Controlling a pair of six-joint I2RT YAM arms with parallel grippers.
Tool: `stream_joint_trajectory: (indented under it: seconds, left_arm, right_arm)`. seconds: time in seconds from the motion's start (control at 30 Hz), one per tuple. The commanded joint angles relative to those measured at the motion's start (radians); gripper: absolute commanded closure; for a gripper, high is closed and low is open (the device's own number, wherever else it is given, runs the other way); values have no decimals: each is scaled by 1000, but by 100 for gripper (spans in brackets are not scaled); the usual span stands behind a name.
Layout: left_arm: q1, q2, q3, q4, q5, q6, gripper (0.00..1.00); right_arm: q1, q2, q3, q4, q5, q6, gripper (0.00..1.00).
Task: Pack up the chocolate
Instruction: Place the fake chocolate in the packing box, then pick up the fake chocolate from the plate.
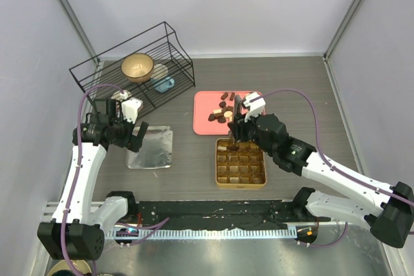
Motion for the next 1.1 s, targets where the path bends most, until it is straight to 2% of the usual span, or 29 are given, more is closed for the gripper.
stream_joint_trajectory:
  seconds: [0.0, 0.27, 0.43, 0.6, 1.07]
  left_arm:
    - [4, -15, 33, 8, -8, -7, 0]
    - [4, 18, 39, 13, -10, -7, 1]
    - [4, 34, 46, 19, -31, 1, 0]
    - [4, 48, 47, 20, -47, 7, 0]
    - [4, 61, 50, 22, -57, 18, 0]
  right_arm:
    - [4, 68, 145, 127, 33, -70, 61]
    - [-50, 379, 368, 226, -17, -164, 64]
    - [-148, 547, 468, 290, -143, -112, 64]
    - [-168, 696, 540, 315, -218, -98, 64]
    - [-195, 849, 586, 411, -252, -66, 57]
